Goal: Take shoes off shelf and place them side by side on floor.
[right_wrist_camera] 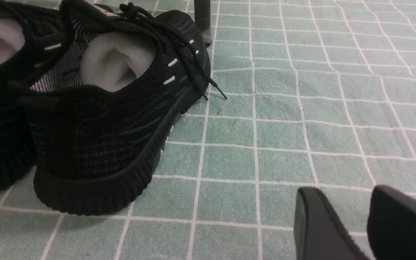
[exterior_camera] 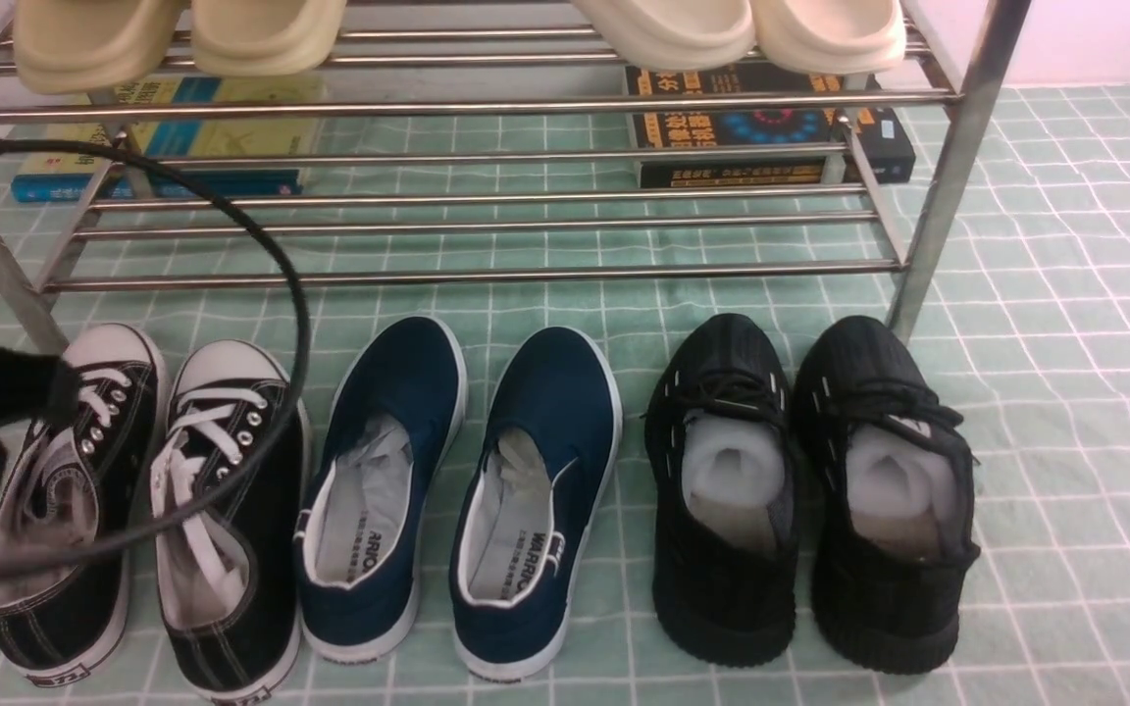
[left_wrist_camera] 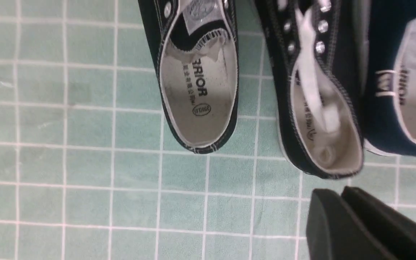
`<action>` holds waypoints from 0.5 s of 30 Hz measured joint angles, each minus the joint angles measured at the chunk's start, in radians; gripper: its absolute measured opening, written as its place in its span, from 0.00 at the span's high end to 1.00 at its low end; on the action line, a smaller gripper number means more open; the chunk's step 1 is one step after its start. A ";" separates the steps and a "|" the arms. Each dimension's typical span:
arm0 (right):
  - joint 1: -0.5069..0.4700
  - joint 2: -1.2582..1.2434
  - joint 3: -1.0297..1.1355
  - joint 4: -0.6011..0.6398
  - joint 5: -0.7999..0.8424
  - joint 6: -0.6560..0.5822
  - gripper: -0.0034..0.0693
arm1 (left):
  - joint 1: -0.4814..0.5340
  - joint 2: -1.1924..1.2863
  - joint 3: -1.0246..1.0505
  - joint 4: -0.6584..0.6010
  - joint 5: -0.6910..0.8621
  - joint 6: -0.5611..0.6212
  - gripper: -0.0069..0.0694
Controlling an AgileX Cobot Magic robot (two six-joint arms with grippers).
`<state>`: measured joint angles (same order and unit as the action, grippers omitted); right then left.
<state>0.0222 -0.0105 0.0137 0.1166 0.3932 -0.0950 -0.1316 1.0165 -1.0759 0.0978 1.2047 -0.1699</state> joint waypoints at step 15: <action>0.000 0.000 0.000 0.000 0.001 0.000 0.62 | 0.000 -1.022 0.697 -0.034 -0.593 -0.066 0.91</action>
<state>0.0222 -0.0105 0.0137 0.1166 0.3945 -0.0950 -0.1316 -0.0059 -0.3786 0.0638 0.6112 -0.2358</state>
